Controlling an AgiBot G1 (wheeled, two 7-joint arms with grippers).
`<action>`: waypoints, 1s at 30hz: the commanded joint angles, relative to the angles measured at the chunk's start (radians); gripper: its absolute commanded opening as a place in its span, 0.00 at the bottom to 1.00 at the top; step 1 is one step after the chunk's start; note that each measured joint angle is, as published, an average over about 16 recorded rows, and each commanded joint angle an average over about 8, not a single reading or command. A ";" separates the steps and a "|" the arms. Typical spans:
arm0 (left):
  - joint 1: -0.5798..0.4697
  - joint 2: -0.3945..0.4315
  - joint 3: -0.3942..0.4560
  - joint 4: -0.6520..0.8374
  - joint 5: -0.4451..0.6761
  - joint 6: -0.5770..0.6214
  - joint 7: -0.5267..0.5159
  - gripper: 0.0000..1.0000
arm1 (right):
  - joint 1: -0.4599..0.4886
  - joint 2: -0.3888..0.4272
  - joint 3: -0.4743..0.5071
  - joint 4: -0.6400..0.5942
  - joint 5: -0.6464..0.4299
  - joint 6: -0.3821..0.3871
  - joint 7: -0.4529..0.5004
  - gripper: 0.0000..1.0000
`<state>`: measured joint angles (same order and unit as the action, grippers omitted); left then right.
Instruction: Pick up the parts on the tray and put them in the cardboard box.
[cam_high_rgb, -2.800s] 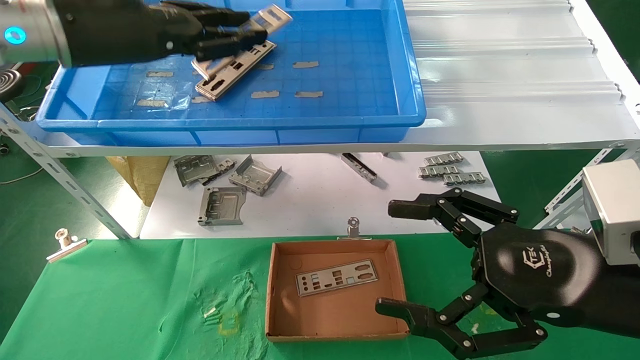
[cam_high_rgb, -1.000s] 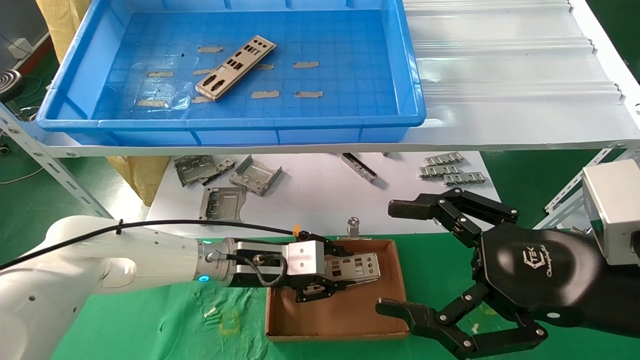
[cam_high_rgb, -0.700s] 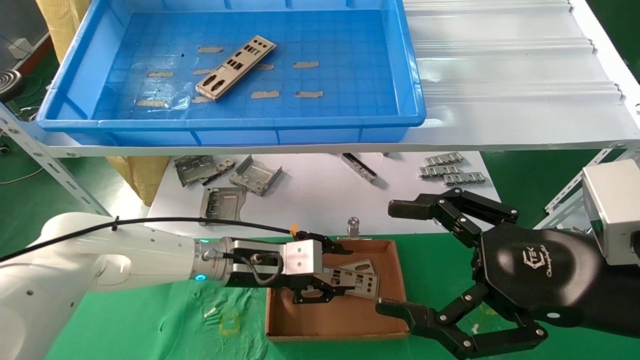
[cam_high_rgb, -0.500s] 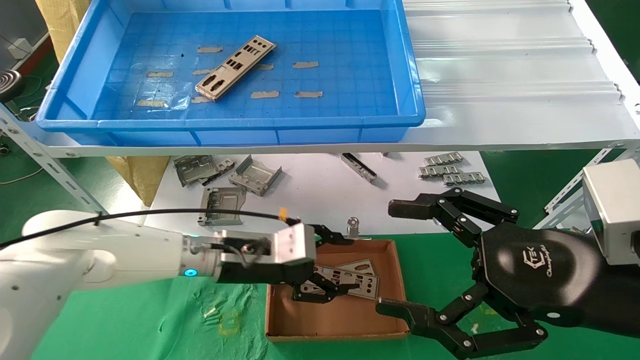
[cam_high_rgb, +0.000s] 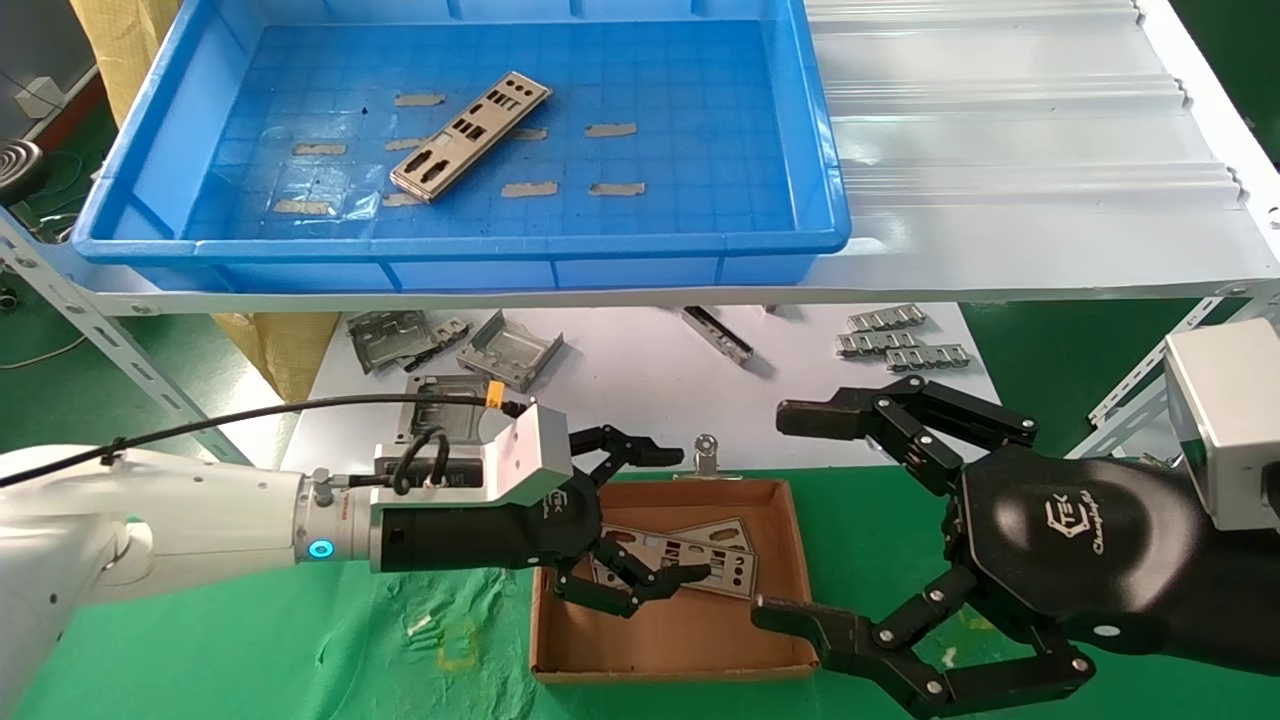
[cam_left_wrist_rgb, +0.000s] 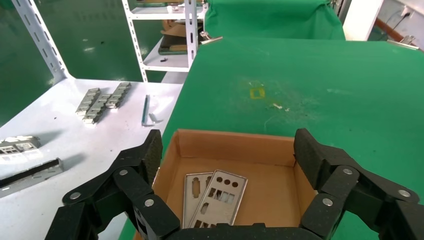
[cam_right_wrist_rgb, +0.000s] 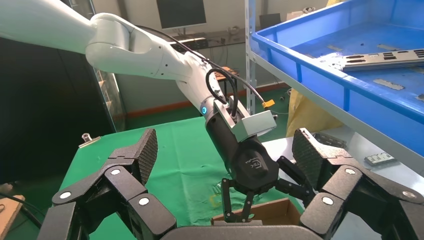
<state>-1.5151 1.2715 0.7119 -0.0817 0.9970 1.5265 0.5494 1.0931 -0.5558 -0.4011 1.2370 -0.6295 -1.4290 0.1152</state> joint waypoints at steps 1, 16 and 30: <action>-0.001 0.004 0.004 -0.001 0.006 -0.008 0.006 1.00 | 0.000 0.000 0.000 0.000 0.000 0.000 0.000 1.00; 0.089 -0.132 -0.085 -0.248 -0.050 -0.015 -0.145 1.00 | 0.000 0.000 0.000 0.000 0.000 0.000 0.000 1.00; 0.193 -0.288 -0.188 -0.530 -0.114 -0.020 -0.320 1.00 | 0.000 0.000 0.000 0.000 0.000 0.000 0.000 1.00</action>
<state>-1.3223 0.9836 0.5242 -0.6117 0.8835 1.5069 0.2295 1.0931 -0.5558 -0.4012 1.2369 -0.6295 -1.4291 0.1152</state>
